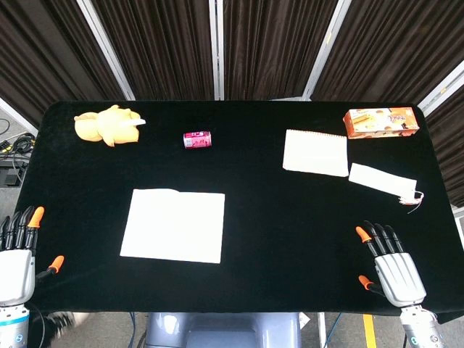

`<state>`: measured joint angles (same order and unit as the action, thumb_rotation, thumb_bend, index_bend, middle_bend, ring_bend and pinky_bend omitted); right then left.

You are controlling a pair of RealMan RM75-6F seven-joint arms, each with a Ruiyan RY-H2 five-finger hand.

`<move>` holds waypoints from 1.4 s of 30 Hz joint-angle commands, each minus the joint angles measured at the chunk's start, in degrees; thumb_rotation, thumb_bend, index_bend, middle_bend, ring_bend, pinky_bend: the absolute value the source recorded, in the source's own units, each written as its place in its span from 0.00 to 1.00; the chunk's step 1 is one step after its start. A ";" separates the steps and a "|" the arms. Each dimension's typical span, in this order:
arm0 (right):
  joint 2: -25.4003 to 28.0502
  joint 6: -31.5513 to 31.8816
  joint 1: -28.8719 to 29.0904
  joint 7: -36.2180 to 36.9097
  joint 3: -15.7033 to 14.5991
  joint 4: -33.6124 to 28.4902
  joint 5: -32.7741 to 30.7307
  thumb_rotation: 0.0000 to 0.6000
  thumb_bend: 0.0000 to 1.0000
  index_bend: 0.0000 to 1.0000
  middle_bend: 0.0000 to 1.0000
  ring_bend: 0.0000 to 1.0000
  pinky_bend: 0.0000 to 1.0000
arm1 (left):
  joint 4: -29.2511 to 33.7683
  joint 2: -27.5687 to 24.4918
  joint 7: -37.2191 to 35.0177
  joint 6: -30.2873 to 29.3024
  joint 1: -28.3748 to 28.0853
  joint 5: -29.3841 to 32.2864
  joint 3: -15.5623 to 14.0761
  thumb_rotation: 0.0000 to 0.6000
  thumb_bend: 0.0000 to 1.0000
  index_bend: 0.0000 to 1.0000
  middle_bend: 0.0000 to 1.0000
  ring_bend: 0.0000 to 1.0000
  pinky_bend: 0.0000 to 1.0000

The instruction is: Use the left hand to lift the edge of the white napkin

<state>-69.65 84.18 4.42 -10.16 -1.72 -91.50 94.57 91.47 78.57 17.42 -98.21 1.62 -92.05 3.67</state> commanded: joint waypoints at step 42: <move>1.16 0.95 -0.21 1.67 0.33 -0.88 -0.09 1.00 0.04 0.00 0.00 0.00 0.00 | -7.65 11.83 14.42 21.34 -10.68 0.97 -2.70 1.00 0.16 0.00 0.00 0.00 0.00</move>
<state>-68.49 85.13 4.21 -8.49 -1.39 -92.38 94.48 84.43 89.65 31.31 -77.57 -8.48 -91.51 0.75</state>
